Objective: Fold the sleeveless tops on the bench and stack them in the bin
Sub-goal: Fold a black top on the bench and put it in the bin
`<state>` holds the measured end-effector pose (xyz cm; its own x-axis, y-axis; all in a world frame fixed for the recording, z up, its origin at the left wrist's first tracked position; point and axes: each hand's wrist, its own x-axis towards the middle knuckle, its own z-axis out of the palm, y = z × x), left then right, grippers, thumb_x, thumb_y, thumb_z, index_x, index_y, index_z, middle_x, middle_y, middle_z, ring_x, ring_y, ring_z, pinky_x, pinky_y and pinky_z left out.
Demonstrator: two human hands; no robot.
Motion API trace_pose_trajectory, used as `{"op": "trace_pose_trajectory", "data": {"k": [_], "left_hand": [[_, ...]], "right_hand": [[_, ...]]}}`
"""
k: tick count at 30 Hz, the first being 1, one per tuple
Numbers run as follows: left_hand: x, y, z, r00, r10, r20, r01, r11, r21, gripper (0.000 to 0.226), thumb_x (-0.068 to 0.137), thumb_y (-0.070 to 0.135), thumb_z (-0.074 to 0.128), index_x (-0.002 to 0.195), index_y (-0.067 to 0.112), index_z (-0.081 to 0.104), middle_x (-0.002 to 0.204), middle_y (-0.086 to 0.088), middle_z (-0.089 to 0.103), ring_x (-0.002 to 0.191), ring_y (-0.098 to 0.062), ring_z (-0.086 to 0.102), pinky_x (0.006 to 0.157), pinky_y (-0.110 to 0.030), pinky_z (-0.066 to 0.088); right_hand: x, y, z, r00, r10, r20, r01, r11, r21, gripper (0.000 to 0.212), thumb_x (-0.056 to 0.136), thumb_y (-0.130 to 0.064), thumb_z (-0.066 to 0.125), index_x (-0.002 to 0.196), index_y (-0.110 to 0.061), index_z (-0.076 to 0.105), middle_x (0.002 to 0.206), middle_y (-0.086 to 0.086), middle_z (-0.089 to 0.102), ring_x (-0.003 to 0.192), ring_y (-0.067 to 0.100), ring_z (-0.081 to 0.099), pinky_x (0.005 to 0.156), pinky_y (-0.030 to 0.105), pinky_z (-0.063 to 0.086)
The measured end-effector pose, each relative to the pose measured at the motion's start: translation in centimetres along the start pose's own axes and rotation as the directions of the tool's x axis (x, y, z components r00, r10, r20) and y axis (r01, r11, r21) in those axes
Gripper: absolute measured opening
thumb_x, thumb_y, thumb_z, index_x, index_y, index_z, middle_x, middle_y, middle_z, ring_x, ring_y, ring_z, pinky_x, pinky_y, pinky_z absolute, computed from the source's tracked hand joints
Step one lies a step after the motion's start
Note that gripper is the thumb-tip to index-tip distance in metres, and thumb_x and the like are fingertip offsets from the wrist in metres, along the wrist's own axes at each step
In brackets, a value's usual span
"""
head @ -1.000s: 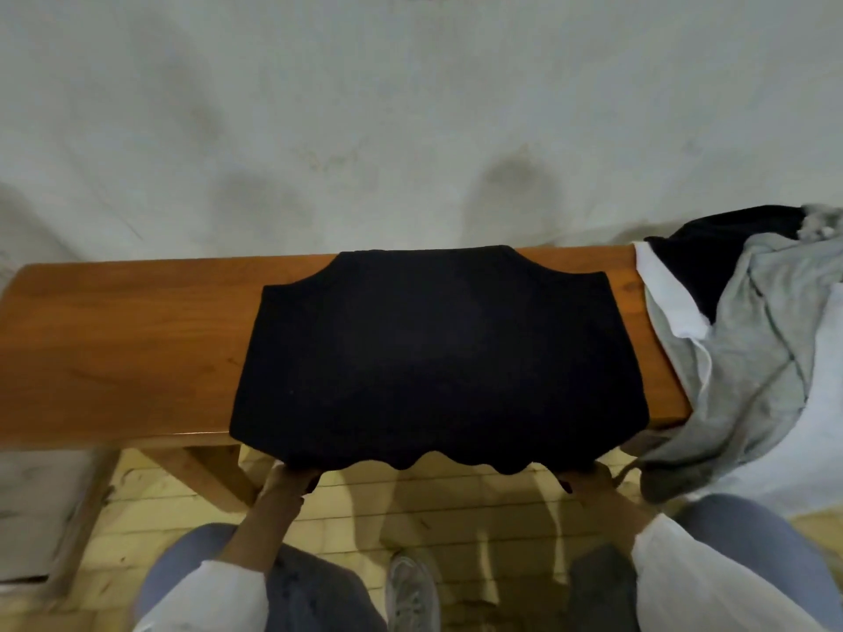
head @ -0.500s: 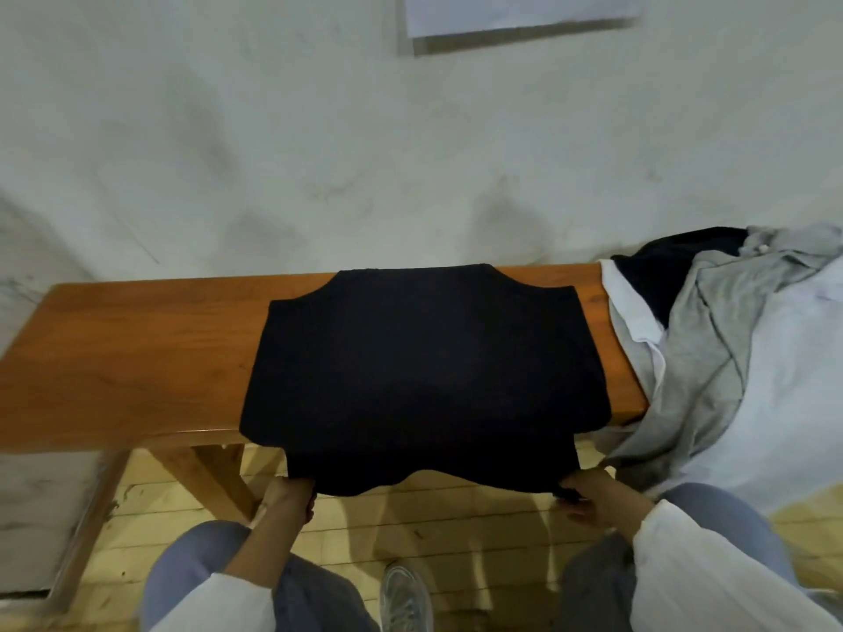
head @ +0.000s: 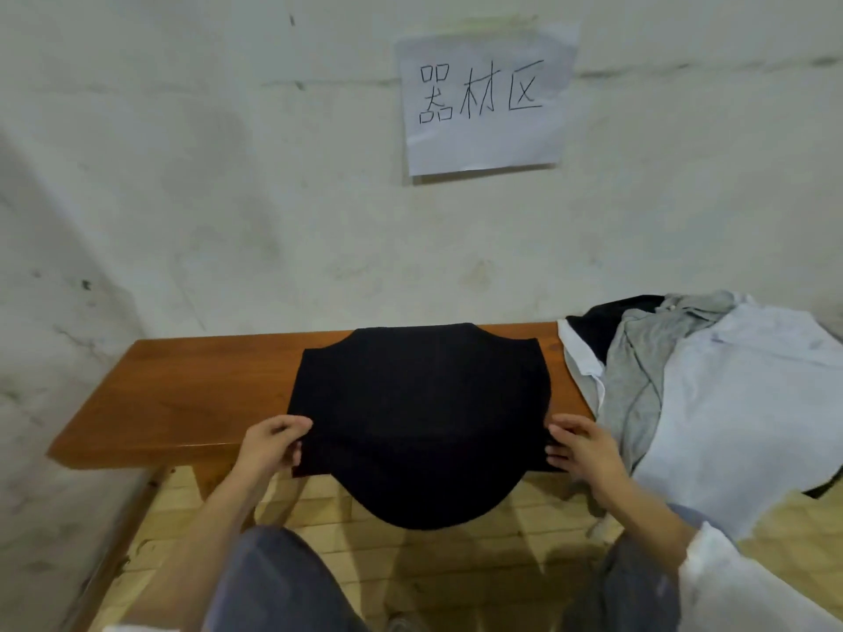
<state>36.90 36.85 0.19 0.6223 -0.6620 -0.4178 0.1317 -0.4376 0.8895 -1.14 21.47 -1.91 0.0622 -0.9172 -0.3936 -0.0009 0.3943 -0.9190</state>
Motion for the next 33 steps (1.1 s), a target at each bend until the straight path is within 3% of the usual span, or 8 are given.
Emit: {"op": "trace_pose_trajectory", "data": {"k": [4,10,12,18,23,28,31,33], "left_hand": [[-1.1,3.7,-2.9,0.994,0.077,0.083,-0.048,0.952,-0.303,0.020,0.088,-0.004,0.058,0.105,0.006,0.064,0.085,-0.010,0.064,0.077,-0.020,0.061,0.072,-0.030,0.051],[-1.9,4.8,-3.3,0.925,0.357,-0.130,-0.300,0.896,0.327,0.025,0.085,-0.002,0.064,0.108,0.007,0.067,0.104,-0.003,0.063,0.100,-0.017,0.055,0.092,-0.033,0.043],[-2.1,4.6,-3.3,0.894,0.427,-0.136,-0.358,0.863,0.356,0.016,0.089,0.008,0.063,0.103,0.011,0.069,0.100,-0.001,0.066,0.099,-0.018,0.059,0.088,-0.032,0.044],[-2.5,4.3,-2.8,0.778,0.599,-0.191,-0.473,0.758,0.449,0.022,0.098,0.018,0.049,0.112,0.006,0.060,0.107,-0.005,0.054,0.097,-0.019,0.052,0.083,-0.032,0.042],[-2.6,3.1,-1.2,0.778,0.590,-0.217,-0.507,0.793,0.338,0.016,0.099,0.015,0.045,0.101,0.010,0.059,0.091,-0.003,0.062,0.088,-0.022,0.058,0.068,-0.026,0.043],[-0.4,3.8,0.5,0.656,0.516,-0.551,-0.449,0.854,0.265,0.023,0.101,0.019,0.041,0.110,0.004,0.055,0.100,-0.010,0.058,0.093,-0.024,0.053,0.083,-0.041,0.041],[4.2,6.1,0.9,0.634,0.510,-0.581,-0.442,0.856,0.268,0.025,0.101,0.021,0.041,0.112,0.003,0.054,0.105,-0.017,0.059,0.099,-0.032,0.056,0.088,-0.046,0.043],[7.7,7.1,1.4,0.665,0.512,-0.543,-0.406,0.859,0.313,0.027,0.101,0.020,0.041,0.112,0.000,0.056,0.105,-0.021,0.060,0.098,-0.037,0.056,0.086,-0.048,0.043]], "right_hand": [[0.3,-3.9,-0.5,0.991,-0.124,-0.056,0.128,0.987,0.094,0.010,0.092,0.000,0.056,0.092,-0.009,0.061,0.093,0.014,0.062,0.075,0.020,0.064,0.054,0.021,0.056],[0.2,-4.4,-1.8,0.928,-0.374,0.003,0.345,0.854,-0.390,0.034,0.081,0.015,0.060,0.104,-0.009,0.061,0.100,0.012,0.065,0.087,0.018,0.062,0.071,0.019,0.056],[0.3,-3.9,-1.8,0.888,-0.456,-0.061,0.378,0.798,-0.469,0.019,0.084,0.000,0.066,0.095,-0.016,0.064,0.091,0.008,0.067,0.087,0.024,0.064,0.080,0.033,0.053],[-0.1,-4.3,-1.3,0.760,-0.624,-0.180,0.417,0.681,-0.602,0.013,0.091,-0.023,0.061,0.095,-0.011,0.066,0.083,0.006,0.057,0.074,0.022,0.055,0.060,0.025,0.037],[-0.2,-4.0,0.0,0.746,-0.644,-0.169,0.452,0.676,-0.582,0.011,0.093,-0.014,0.057,0.101,-0.008,0.060,0.095,0.003,0.049,0.083,0.019,0.051,0.071,0.024,0.035],[0.8,-5.3,1.7,0.753,-0.605,-0.260,0.481,0.775,-0.410,0.006,0.099,-0.017,0.044,0.100,-0.016,0.050,0.088,-0.003,0.055,0.082,0.012,0.051,0.072,0.023,0.037],[4.9,-7.6,3.1,0.750,-0.607,-0.263,0.473,0.770,-0.428,0.012,0.100,-0.019,0.043,0.104,-0.012,0.052,0.083,-0.010,0.053,0.075,0.002,0.051,0.067,0.014,0.036],[8.3,-8.7,3.8,0.775,-0.580,-0.251,0.424,0.772,-0.474,0.019,0.100,-0.021,0.044,0.110,-0.009,0.054,0.083,-0.005,0.056,0.071,0.008,0.051,0.067,0.024,0.038]]}}
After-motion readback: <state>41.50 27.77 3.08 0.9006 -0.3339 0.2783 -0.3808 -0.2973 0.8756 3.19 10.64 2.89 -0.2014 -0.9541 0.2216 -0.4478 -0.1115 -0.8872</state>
